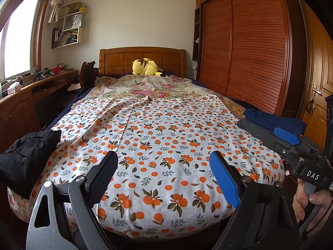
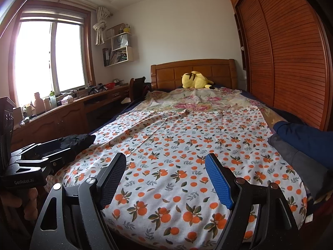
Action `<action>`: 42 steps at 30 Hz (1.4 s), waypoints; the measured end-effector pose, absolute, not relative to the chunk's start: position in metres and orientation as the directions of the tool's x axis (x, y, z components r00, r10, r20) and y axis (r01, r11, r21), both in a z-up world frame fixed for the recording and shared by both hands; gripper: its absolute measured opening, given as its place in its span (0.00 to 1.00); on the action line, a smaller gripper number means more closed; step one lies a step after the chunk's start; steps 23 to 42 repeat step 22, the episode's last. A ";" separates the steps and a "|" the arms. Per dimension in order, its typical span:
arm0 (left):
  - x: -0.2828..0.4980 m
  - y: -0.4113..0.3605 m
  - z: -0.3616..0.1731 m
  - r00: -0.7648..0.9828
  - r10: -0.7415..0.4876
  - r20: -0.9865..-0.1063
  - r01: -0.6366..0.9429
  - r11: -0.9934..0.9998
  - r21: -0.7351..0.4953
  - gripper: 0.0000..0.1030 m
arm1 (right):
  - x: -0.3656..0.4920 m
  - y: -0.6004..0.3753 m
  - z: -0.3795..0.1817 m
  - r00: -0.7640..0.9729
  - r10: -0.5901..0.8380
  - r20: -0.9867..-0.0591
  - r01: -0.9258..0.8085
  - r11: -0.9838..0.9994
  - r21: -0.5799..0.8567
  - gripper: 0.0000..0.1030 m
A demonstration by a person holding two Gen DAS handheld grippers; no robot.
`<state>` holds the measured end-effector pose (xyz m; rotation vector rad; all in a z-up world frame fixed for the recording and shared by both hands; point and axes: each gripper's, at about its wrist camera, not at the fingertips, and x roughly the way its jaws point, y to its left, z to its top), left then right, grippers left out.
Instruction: Fold large clothes
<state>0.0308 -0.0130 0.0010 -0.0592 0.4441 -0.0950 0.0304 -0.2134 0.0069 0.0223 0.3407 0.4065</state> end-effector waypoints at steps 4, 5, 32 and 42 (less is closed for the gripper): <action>0.031 -0.013 0.001 0.898 -0.105 -0.426 0.079 0.994 -0.077 0.87 | 0.030 -0.213 0.007 0.863 0.391 -0.321 -0.384 0.919 0.089 0.77; 0.030 -0.013 0.001 0.899 -0.105 -0.426 0.079 0.994 -0.077 0.87 | 0.030 -0.213 0.007 0.863 0.392 -0.320 -0.384 0.919 0.090 0.77; 0.027 -0.011 0.003 0.896 -0.119 -0.427 0.091 0.992 -0.085 0.87 | 0.031 -0.213 0.004 0.860 0.391 -0.327 -0.382 0.919 0.094 0.77; 0.027 -0.011 0.003 0.896 -0.119 -0.427 0.091 0.992 -0.085 0.87 | 0.031 -0.213 0.004 0.860 0.391 -0.327 -0.382 0.919 0.094 0.77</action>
